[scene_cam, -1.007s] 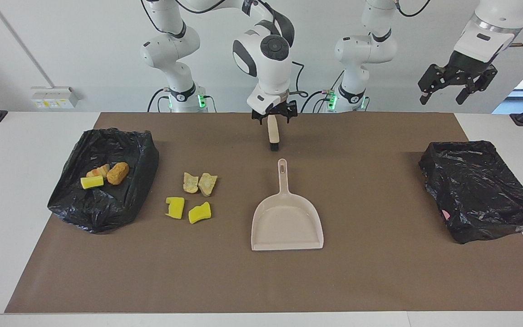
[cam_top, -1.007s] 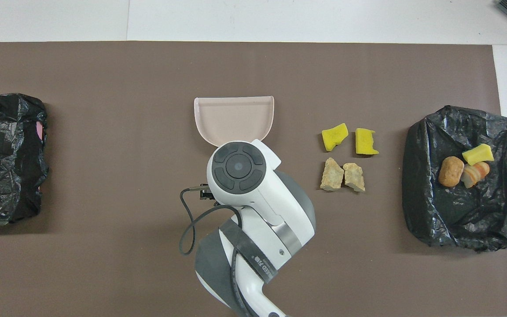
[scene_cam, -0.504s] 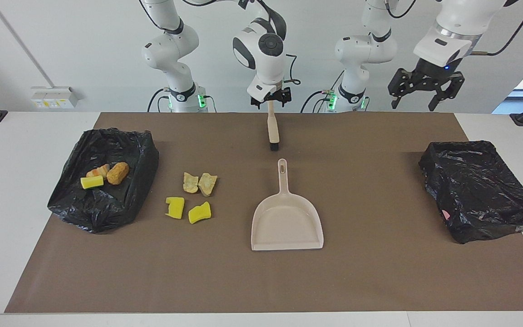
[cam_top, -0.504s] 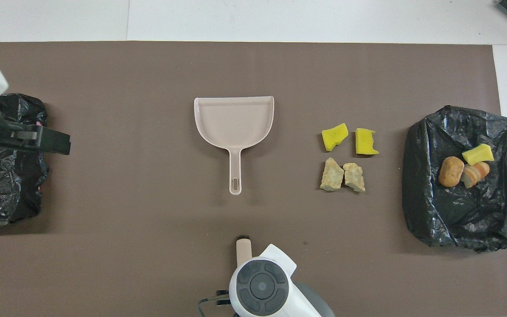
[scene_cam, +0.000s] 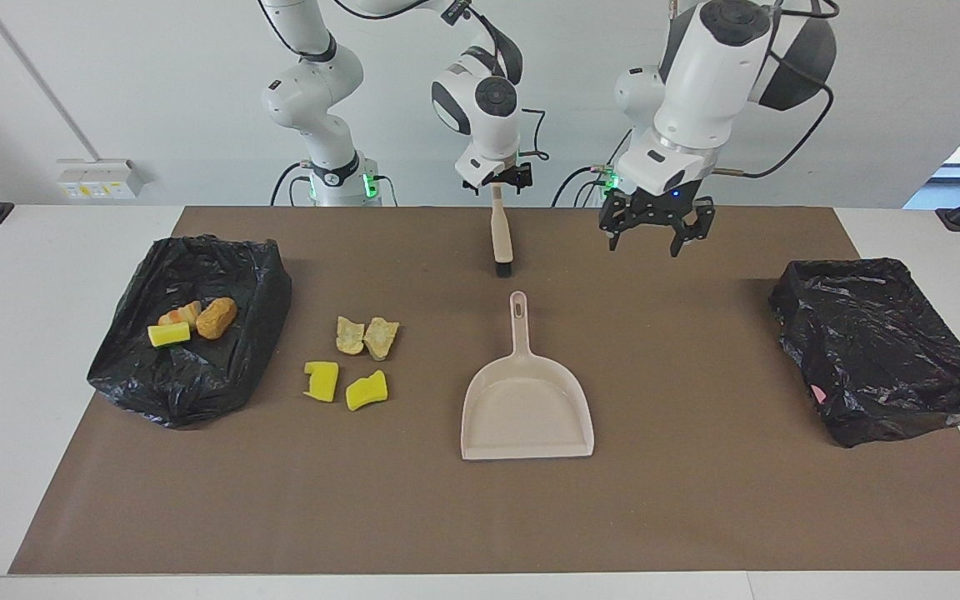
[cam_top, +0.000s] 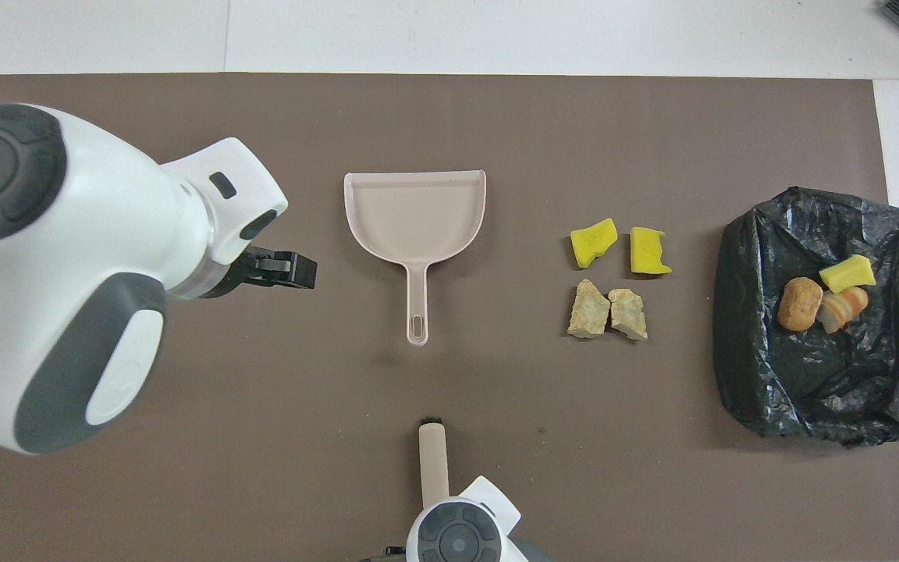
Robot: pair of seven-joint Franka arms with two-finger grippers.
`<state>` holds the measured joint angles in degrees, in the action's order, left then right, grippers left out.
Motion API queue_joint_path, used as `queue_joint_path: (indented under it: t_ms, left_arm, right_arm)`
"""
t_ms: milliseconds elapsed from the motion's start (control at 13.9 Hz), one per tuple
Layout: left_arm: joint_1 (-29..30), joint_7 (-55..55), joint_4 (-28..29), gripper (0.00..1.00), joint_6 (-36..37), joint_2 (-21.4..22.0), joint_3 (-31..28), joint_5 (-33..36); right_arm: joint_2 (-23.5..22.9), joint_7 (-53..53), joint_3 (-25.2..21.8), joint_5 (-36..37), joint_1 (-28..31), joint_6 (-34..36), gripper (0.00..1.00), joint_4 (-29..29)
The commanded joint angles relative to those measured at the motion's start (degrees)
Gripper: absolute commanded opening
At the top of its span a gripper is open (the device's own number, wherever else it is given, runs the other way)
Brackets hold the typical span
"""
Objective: Sweep and dump trash in bin
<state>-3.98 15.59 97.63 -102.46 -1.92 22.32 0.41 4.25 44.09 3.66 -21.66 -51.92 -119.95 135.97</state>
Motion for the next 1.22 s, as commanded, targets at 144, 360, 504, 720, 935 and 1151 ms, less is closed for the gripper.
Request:
queue_joint_path:
  t_ms: [144,360,504,720,935,1151]
  left_arm:
    - [-0.7,7.0,3.5,1.00,-7.0,-3.3,4.7,2.6]
    - [-3.0,12.3,3.5,1.00,-12.7,-11.0,8.4,11.2]
    - [-3.8,16.6,3.3,1.00,-15.9,-15.1,9.8,14.8]
    - [-4.5,19.9,3.0,1.00,-20.3,-19.0,9.8,18.7]
    - [-5.3,21.8,3.0,1.00,-22.2,-20.9,9.8,19.2]
    - [-5.5,26.6,2.8,1.00,-24.6,-22.9,9.8,22.1]
  right_arm:
    - [2.6,1.6,0.0,-3.8,-2.0,-2.5,1.00,4.0]
    - [2.7,2.1,0.0,-4.3,-3.0,-3.0,1.00,4.2]
    - [2.7,2.1,0.0,-4.4,-3.4,-3.2,1.00,4.8]
    - [2.7,1.8,0.0,-4.4,-3.4,-3.4,0.81,4.9]
    - [2.6,1.0,0.0,-4.4,-3.5,-4.2,0.29,4.8]
    - [2.1,-1.4,-0.1,-4.3,-3.1,-4.2,0.00,4.6]
